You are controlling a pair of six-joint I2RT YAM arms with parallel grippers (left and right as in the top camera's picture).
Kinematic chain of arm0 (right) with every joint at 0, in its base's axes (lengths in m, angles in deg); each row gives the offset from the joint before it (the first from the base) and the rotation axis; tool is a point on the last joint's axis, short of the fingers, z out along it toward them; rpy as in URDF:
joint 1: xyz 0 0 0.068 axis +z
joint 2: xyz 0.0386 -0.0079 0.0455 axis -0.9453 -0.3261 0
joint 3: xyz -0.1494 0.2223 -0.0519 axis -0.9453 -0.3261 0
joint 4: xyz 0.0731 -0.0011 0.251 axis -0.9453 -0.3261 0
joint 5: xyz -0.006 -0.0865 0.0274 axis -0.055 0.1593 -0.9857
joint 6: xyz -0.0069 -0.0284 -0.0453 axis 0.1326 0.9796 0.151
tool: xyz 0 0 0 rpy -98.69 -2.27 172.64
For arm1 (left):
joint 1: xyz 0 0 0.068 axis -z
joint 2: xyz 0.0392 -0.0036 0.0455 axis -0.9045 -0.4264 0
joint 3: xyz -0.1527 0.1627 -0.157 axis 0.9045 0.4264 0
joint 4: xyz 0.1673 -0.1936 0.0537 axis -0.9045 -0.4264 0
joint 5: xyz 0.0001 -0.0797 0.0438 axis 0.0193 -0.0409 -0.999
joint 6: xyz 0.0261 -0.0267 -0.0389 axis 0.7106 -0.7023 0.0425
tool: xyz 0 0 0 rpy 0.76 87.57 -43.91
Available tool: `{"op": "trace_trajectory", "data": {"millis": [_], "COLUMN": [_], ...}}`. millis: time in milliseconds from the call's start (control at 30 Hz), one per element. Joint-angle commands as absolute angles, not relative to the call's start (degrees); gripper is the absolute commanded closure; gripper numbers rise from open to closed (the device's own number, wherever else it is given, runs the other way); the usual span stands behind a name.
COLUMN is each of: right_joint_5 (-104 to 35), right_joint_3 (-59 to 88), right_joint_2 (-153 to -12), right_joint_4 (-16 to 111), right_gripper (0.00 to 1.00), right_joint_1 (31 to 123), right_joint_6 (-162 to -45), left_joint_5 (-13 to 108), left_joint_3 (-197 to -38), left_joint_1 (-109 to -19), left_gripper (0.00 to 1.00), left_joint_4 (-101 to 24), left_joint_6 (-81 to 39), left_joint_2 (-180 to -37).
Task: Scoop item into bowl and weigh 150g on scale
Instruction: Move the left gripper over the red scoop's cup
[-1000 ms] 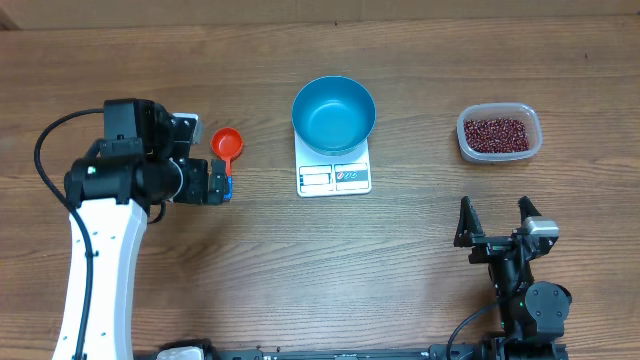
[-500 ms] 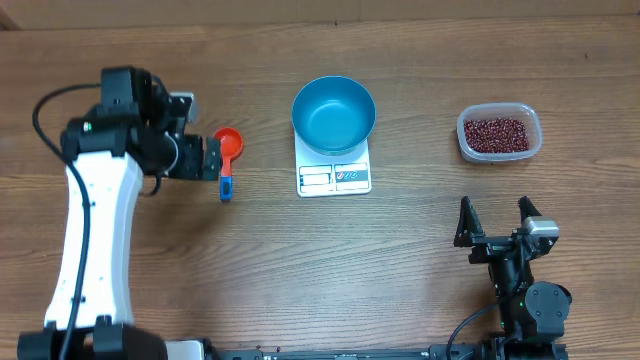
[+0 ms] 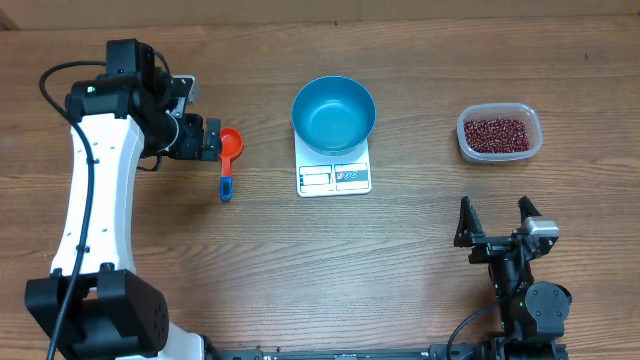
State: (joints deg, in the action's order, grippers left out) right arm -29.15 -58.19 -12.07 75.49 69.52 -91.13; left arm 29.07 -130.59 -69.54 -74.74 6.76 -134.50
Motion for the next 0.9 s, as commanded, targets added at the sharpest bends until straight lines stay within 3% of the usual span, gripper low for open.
{"op": "trace_trajectory", "data": {"millis": [0,867], "right_joint_5": [-28.84,-28.84], "right_joint_3": [-58.78,-58.78], "right_joint_2": [-11.72,-11.72], "right_joint_4": [75.64,75.64], "right_gripper": [0.0,0.0], "right_joint_1": [69.74,69.74], "right_joint_6": [-91.06,-91.06], "left_joint_5": [28.96,24.53], "left_joint_3": [-132.08,-131.9], "left_joint_1": [-69.95,-70.0], "left_gripper": [0.01,0.01], "left_joint_4": [-74.3,-74.08], "left_joint_6": [6.78,7.85], "left_joint_2": [-136.07,-144.05]}}
